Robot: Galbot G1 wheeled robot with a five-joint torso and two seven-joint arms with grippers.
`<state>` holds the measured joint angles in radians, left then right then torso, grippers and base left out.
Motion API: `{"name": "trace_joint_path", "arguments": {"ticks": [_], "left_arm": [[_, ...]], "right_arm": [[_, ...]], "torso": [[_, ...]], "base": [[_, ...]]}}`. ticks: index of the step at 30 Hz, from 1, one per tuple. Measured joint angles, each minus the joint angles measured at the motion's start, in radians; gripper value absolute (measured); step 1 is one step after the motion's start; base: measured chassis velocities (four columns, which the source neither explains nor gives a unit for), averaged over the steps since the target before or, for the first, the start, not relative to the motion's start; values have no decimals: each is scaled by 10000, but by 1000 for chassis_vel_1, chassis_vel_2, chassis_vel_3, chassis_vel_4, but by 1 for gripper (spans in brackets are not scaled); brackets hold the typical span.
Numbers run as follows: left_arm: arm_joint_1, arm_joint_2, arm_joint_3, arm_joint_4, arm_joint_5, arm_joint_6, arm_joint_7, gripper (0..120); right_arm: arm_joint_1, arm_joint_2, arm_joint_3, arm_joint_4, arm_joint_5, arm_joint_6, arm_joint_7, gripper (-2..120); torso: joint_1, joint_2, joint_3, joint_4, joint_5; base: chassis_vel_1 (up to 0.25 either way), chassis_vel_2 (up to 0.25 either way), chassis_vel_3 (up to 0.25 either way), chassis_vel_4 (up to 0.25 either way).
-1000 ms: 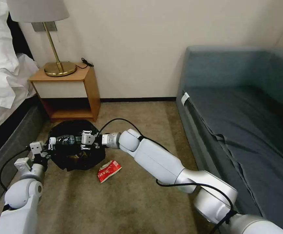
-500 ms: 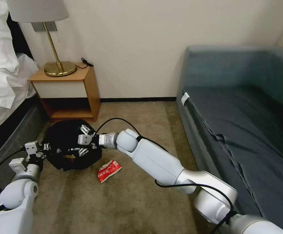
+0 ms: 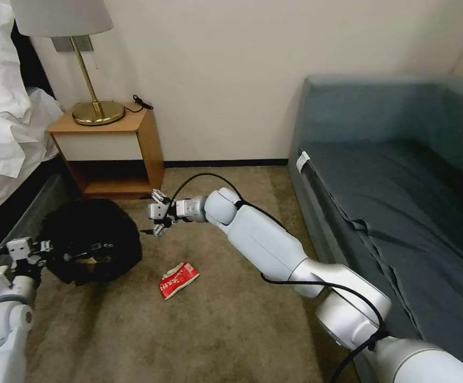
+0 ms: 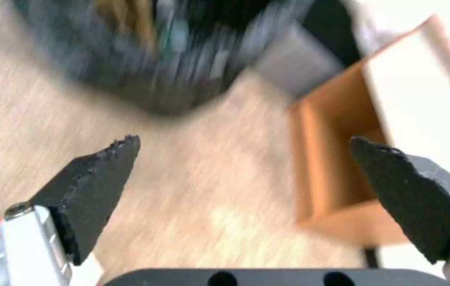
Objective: Pick up the trash bin, then pick up the garbage on the floor and place it into the trash bin.
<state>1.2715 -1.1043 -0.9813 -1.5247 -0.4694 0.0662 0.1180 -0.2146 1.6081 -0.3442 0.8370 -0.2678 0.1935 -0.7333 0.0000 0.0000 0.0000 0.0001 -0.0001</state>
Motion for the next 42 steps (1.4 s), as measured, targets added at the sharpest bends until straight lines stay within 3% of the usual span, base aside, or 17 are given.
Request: {"name": "trace_joint_path", "arguments": {"ticks": [7, 14, 23, 27, 36, 42], "left_arm": [[396, 8, -549, -110, -128, -35, 14, 4], [614, -20, -739, -383, -117, 69, 21, 4], [857, -206, -1046, -1088, -255, 238, -66, 4], [1004, -198, -1393, -1469, -429, 306, -123, 4], [809, 202, -2183, -1520, -794, 363, -214, 4], [826, 320, -2410, -1435, -1027, 389, -190, 4]], "right_arm": [[-272, -2, 321, -1449, -1382, 458, -780, 100], [-476, 0, -63, -2189, -1453, 523, -587, 100], [-636, 0, -1008, -2520, -374, 422, -109, 100], [-763, 0, -1564, -2356, 258, 241, 248, 100], [-1161, 0, -2342, -1891, 1393, 122, 573, 100], [-1322, 0, -2498, -1889, 1559, 122, 722, 100]], "torso": [[0, 0, 0, 0, 3], [0, 0, 0, -2, 2], [0, 0, 0, -2, 1], [0, 0, 0, -1, 1], [0, 0, 0, -1, 0], [0, 0, 0, -1, -1]], "base": [[0, 0, 0, 0], [0, 0, 0, 0], [0, 0, 0, 0], [0, 0, 0, 0], [0, 0, 0, 0], [0, 0, 0, 0]]}}
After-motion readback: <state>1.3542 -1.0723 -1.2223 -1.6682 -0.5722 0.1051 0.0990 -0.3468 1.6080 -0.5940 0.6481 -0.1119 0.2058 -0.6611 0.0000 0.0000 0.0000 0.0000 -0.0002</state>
